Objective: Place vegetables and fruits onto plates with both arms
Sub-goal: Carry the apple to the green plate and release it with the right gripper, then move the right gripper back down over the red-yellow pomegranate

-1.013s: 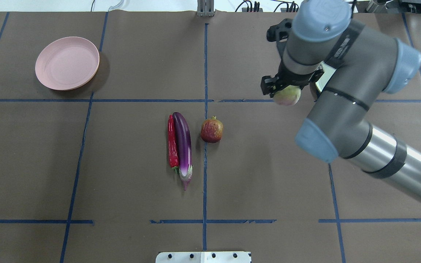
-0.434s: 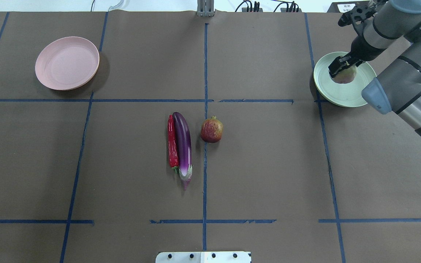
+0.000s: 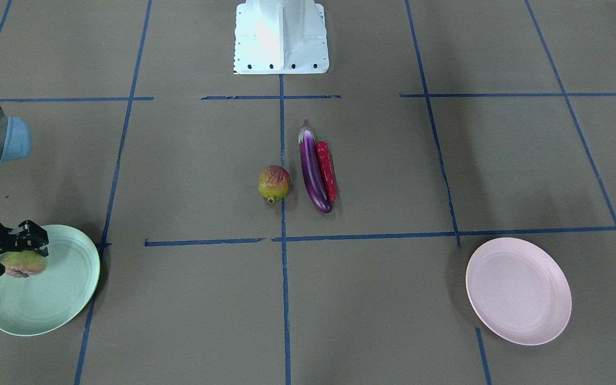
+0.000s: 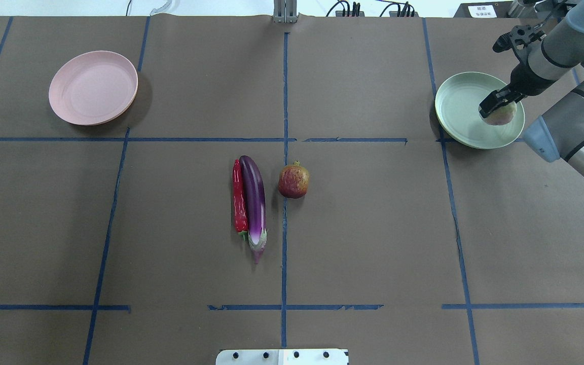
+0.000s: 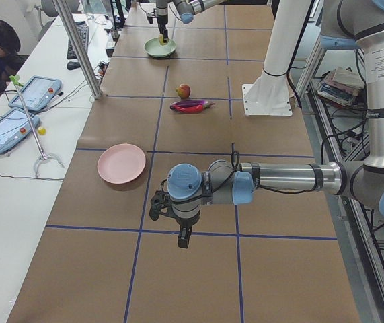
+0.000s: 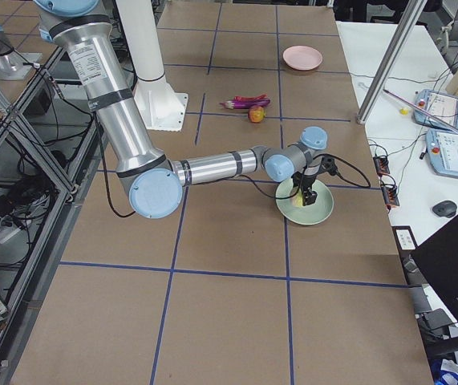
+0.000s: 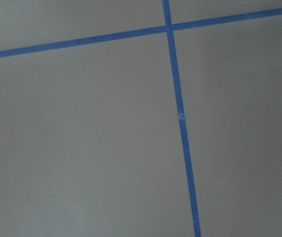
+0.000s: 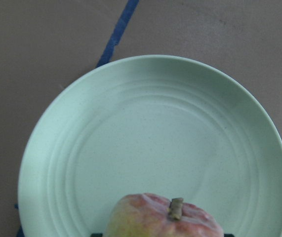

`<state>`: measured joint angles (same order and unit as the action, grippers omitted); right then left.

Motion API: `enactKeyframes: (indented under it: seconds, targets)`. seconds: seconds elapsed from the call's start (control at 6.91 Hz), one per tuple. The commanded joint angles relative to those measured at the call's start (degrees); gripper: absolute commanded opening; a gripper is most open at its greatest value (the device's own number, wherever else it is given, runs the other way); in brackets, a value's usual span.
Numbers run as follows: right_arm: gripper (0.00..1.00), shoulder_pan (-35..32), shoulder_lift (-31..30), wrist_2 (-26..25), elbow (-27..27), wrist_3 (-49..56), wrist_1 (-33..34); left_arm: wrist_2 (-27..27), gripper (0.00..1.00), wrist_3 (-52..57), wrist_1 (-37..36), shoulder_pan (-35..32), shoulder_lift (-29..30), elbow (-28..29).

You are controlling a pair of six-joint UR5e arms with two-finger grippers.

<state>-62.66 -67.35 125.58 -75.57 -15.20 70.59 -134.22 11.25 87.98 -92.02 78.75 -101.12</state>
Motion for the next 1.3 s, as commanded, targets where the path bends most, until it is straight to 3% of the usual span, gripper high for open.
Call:
enactKeyframes:
  seconds: [0.0,0.29,0.58,0.72,0.87,1.16]
  targets:
    - [1.00,0.08,0.38,0.01,0.51,-0.53,-0.19,0.01,1.00,0.00,0.00,0.00,0.00,-0.04]
    - [1.00,0.51,2.66,1.06,-4.12,-7.94,0.51,-0.08,1.00,0.00,0.09,0.00,0.00,-0.04]
    - [1.00,6.98,6.15,0.55,-10.45,-25.48,0.52,-0.08,1.00,0.00,0.09,0.00,0.00,-0.04]
    - [1.00,12.33,8.88,-3.64,-12.65,-35.15,0.60,-0.08,1.00,0.00,0.09,0.00,0.00,0.04]
    - [1.00,20.04,13.69,-10.99,-12.85,-44.99,2.60,-0.08,1.00,0.00,0.09,0.00,0.00,0.05]
    - [1.00,31.40,24.95,-25.16,-12.15,-54.36,17.24,-0.08,1.00,0.00,0.09,0.09,0.00,0.13]
